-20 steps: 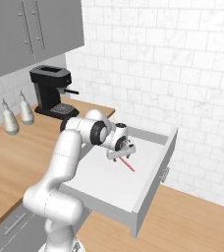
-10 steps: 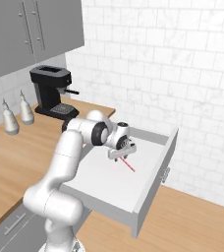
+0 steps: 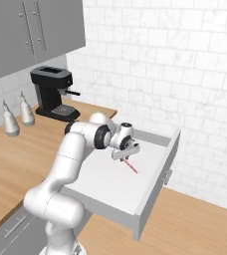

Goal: Take a straw from the drawer in front and place it inside the glass cup on the dining counter.

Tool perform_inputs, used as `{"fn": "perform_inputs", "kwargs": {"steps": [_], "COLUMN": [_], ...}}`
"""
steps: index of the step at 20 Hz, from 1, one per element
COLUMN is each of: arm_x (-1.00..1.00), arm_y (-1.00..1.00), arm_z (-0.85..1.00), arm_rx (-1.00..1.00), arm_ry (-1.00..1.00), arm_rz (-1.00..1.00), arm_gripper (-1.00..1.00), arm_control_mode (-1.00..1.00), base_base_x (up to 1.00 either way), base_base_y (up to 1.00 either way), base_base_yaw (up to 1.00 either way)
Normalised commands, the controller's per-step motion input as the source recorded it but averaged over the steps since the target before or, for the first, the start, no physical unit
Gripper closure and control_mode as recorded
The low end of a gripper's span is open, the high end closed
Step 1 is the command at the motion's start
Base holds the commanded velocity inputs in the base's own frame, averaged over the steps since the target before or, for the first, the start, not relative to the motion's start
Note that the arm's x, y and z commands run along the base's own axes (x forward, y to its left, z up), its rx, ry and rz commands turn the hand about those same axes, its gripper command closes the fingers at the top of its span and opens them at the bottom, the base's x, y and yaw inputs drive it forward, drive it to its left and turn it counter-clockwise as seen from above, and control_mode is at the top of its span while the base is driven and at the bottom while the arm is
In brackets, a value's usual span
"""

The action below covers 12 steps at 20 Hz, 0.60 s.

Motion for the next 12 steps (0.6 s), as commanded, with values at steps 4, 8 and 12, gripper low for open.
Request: {"fn": "perform_inputs", "kwargs": {"steps": [4, 8, 12], "arm_x": [0.13, -0.03, -0.49], "arm_y": [-0.12, -0.04, 0.00], "arm_z": [0.00, 0.11, 0.85], "arm_rx": [0.00, 0.01, 0.10], "arm_ry": [0.00, -0.03, -0.13], "arm_rz": [0.02, 0.03, 0.02], "arm_gripper": [1.00, 1.00, 1.00], "arm_control_mode": [-1.00, -1.00, -1.00], "base_base_x": [0.00, 0.00, 0.00], "base_base_y": [0.00, 0.00, 0.00], "base_base_yaw": [0.00, 0.00, 0.00]}}
